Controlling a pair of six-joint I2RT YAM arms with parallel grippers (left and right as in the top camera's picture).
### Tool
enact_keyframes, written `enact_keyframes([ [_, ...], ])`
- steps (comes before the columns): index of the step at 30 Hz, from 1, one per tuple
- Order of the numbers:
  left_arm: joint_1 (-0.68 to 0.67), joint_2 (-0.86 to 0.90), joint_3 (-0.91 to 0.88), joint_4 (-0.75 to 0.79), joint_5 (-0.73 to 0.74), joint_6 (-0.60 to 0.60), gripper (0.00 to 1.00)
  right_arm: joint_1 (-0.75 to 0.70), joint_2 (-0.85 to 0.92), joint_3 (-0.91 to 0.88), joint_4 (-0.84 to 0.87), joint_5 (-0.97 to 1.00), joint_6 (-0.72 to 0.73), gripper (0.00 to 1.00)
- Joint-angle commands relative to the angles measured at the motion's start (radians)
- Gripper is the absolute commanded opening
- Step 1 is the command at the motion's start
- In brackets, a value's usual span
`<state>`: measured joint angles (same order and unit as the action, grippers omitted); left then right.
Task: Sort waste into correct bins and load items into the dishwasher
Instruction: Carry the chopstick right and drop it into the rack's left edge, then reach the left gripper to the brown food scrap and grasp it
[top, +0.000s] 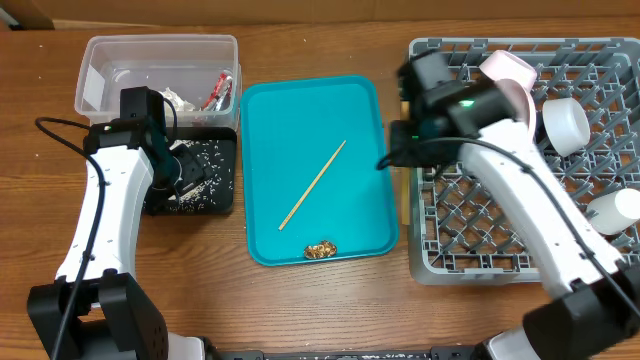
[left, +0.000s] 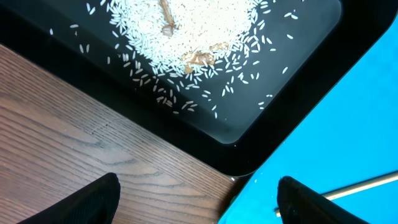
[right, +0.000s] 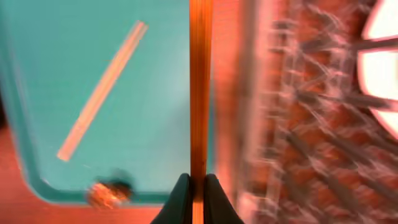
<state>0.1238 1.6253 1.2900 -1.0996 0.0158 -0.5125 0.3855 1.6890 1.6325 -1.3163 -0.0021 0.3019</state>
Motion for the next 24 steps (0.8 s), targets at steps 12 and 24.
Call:
enact_keyframes([
  [12, -0.008, -0.024, 0.02, -0.004, 0.003, 0.02, 0.83, -0.106, 0.027, -0.127, -0.032, 0.027, -0.227, 0.04],
  [24, -0.008, -0.024, 0.02, -0.003, 0.004, 0.02, 0.83, -0.106, 0.027, -0.212, 0.044, 0.027, -0.224, 0.4],
])
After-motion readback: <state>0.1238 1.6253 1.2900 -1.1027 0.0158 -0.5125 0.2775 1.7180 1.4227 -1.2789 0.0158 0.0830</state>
